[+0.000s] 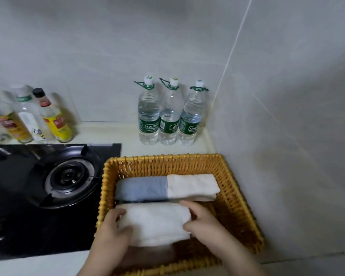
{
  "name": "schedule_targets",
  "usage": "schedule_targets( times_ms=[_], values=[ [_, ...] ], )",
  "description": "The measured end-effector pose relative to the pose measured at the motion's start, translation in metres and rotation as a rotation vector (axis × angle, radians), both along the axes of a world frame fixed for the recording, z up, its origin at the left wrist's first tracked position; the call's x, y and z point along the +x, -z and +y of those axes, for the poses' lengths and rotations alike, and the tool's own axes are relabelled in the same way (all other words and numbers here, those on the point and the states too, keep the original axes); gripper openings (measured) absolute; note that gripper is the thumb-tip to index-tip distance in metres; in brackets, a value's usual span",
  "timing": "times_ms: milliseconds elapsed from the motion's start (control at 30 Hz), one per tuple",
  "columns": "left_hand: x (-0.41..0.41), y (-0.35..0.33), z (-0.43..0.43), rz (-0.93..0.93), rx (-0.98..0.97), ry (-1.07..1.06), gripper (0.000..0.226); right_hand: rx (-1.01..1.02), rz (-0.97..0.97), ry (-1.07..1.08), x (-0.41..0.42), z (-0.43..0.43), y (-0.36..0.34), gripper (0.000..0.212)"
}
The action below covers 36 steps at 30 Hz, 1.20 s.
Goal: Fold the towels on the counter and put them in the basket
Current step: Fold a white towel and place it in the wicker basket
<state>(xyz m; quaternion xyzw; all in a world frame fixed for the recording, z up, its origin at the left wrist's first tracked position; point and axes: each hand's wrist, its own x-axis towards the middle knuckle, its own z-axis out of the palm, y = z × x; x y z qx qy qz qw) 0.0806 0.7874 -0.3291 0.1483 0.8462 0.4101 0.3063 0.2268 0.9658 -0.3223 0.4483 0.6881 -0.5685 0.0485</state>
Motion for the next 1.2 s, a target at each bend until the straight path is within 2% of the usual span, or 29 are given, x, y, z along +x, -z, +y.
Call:
schedule_targets(
  times_ms=[100, 267, 400, 567, 667, 700, 733, 867, 967, 1100, 1200],
  values=[
    [-0.002, 0.003, 0.010, 0.024, 0.039, -0.033, 0.039, 0.004, 0.017, 0.011, -0.001, 0.016, 0.005, 0.070],
    [0.007, 0.015, 0.051, 0.078, 0.021, 0.061, 0.037, 0.054, -0.009, 0.025, 0.014, 0.042, 0.007, 0.069],
    [0.023, 0.027, 0.091, 0.046, 0.018, 0.161, 0.035, 0.149, 0.025, 0.055, 0.028, 0.061, 0.012, 0.044],
    [0.038, 0.045, 0.122, -0.021, -0.032, 0.248, 0.034, 0.401, -0.015, -0.041, 0.045, 0.072, 0.017, 0.037],
    [0.039, 0.054, 0.127, -0.008, -0.095, 0.275, 0.033, 0.553, -0.111, -0.129, 0.047, 0.072, 0.020, 0.029],
    [0.039, 0.056, 0.127, 0.013, -0.117, 0.296, 0.032, 0.526, -0.140, -0.146, 0.047, 0.072, 0.022, 0.029],
    [0.039, 0.057, 0.127, 0.037, -0.144, 0.324, 0.030, 0.464, -0.160, -0.158, 0.047, 0.070, 0.021, 0.038],
    [0.040, 0.062, 0.130, 0.151, -0.244, 0.446, 0.017, 0.471, -0.267, -0.204, 0.046, 0.068, 0.021, 0.065],
    [0.041, 0.064, 0.134, 0.202, -0.277, 0.501, 0.011, 0.495, -0.323, -0.249, 0.043, 0.069, 0.026, 0.065],
    [0.049, 0.072, 0.133, 0.285, -0.331, 0.563, 0.045, 0.518, -0.354, -0.262, 0.041, 0.069, 0.034, 0.059],
    [0.052, 0.071, 0.133, 0.526, -0.478, 0.645, 0.059, 0.608, -0.372, -0.281, 0.039, 0.069, 0.041, 0.059]
  ],
)
